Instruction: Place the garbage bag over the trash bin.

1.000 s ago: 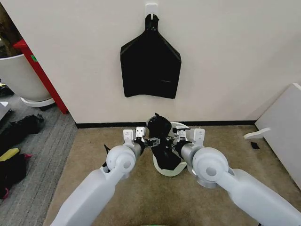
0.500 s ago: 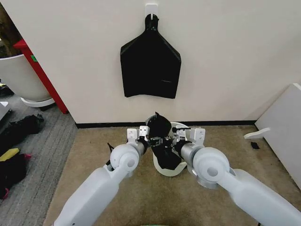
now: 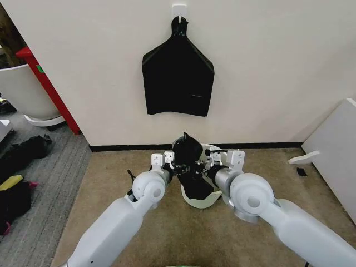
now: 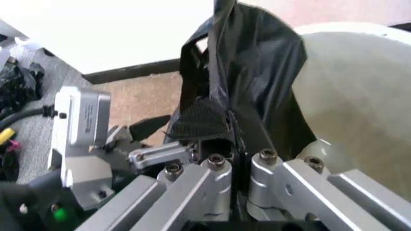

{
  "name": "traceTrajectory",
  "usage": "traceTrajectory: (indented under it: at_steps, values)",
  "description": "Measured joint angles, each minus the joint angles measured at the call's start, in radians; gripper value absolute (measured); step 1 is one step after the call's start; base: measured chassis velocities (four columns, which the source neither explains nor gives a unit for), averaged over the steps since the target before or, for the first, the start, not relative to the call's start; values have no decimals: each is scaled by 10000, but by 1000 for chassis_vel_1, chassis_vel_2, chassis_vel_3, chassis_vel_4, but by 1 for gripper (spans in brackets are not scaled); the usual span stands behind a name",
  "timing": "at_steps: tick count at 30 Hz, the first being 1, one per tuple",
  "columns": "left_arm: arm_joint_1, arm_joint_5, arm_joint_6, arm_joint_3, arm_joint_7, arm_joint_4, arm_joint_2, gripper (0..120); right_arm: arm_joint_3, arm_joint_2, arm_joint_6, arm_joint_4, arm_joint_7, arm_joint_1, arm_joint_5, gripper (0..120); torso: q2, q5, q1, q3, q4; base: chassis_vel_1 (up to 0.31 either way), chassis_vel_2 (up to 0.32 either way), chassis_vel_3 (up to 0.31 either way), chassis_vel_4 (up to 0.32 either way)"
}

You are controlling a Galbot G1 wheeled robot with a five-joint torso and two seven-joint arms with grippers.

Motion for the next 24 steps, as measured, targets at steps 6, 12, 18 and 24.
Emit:
traceTrajectory:
  at_steps: [6,12,18,24]
  values:
    - [75,110,-1,-84,9,74,6,100,257,-178,-15,-85,-18,-126,-9,0,0,0,0,0,-1,0,0,0,0]
    - [287,181,-3,-284,31,35,119,100,519,-339,-72,-224,-141,-208,-23,0,0,0,-1,0,0,0,0,0,0]
    - [411,264,-4,-418,120,-7,165,100,722,-453,-110,-328,-267,-282,-36,0,0,0,-1,0,-1,0,0,0,0]
    - [465,323,-6,-441,201,-4,176,100,886,-451,-126,-416,-306,-297,-42,0,1,0,-1,0,0,0,0,0,0]
